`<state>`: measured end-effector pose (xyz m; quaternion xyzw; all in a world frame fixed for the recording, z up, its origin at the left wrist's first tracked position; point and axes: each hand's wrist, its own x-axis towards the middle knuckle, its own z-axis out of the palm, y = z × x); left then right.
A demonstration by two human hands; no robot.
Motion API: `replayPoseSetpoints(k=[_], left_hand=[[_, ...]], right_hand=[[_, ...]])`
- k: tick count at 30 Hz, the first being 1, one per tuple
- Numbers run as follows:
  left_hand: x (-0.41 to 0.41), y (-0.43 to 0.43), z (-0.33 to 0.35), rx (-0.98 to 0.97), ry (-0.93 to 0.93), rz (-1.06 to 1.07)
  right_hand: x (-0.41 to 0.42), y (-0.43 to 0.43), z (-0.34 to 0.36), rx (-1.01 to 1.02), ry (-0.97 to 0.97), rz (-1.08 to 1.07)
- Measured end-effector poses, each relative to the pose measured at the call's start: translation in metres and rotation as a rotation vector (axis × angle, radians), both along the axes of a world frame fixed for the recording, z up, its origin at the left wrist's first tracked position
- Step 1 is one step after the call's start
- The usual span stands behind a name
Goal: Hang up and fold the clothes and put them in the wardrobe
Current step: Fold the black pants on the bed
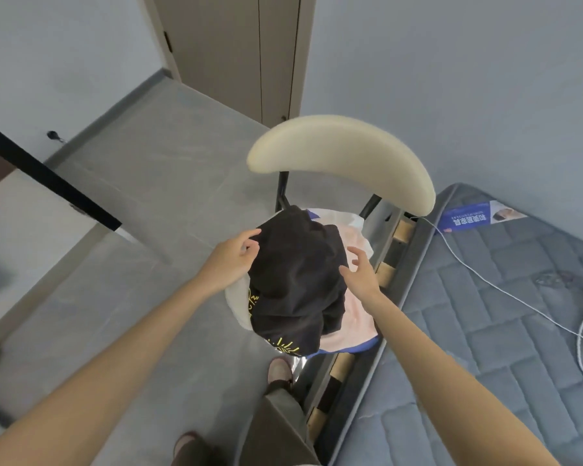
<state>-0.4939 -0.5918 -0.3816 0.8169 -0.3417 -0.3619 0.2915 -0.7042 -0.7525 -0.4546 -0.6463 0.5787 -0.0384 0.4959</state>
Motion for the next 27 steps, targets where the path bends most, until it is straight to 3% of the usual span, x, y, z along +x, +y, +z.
replayPoseSetpoints(k=[9,13,21,27], left_hand=[[-0.002,-0.030,-0.040,0.043,0.103,0.066],[-0.004,-0.023,-0.044,0.060,0.120,0.064],[0.004,0.002,-0.024,-0.008,0.092,0.073],[0.016,0.036,0.010,-0.134,0.015,0.075]], right_hand=[[0.037,-0.045,-0.056,0.120,0.150,0.129],[0.046,-0.040,-0.061,0.077,0.228,0.177],[0.045,0.008,-0.003,-0.157,0.018,0.186],[0.043,0.051,0.084,-0.468,-0.214,0.305]])
